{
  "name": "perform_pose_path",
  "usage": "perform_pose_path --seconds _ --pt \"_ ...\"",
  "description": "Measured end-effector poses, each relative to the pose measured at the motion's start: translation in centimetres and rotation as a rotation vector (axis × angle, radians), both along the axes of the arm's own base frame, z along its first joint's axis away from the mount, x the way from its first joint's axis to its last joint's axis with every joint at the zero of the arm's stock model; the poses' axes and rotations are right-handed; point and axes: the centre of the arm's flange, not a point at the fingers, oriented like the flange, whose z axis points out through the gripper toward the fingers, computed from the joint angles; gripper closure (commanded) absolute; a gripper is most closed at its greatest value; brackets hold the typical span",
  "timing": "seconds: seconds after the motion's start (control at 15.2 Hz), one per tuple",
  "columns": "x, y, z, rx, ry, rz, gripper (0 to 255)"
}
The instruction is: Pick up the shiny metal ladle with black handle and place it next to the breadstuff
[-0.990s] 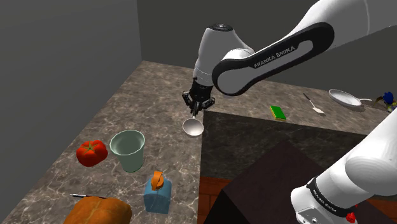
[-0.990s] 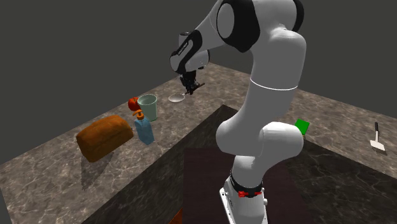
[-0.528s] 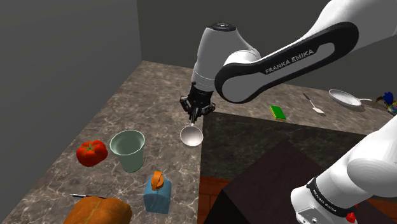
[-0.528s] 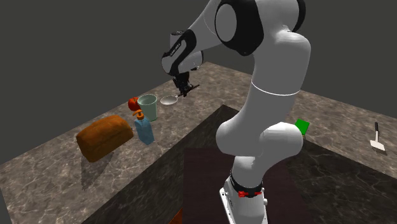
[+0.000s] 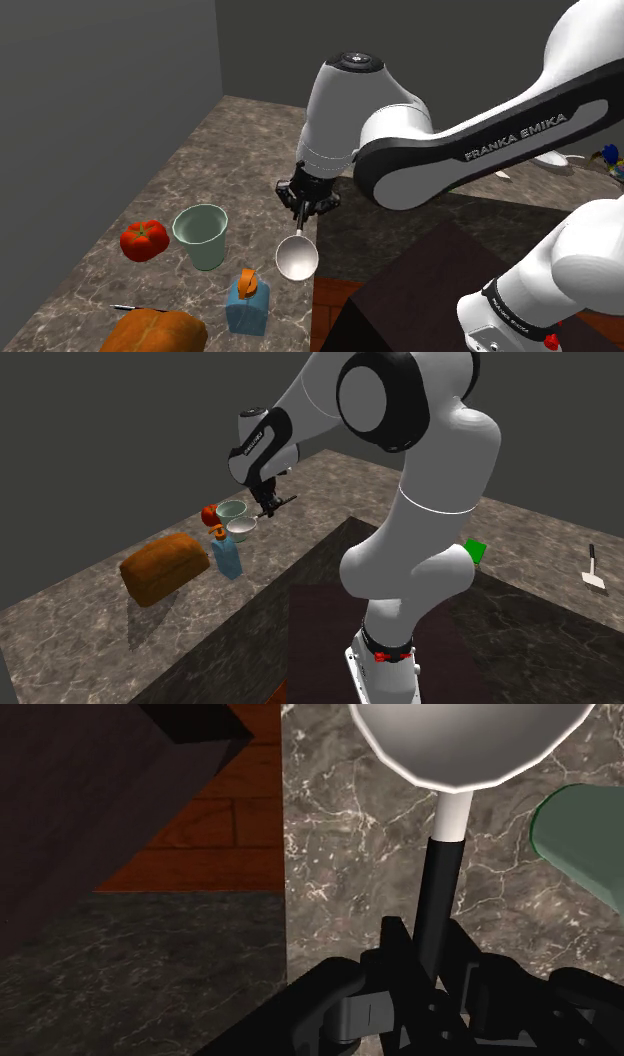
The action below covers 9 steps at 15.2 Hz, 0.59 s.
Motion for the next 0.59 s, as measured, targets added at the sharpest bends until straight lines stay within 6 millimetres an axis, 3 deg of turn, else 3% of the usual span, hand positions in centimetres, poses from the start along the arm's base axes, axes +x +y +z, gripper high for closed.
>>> perform_pose_path --seconds 0.59 --pt "-8.8 7.9 0.1 0.0 0.001 0.0 255"
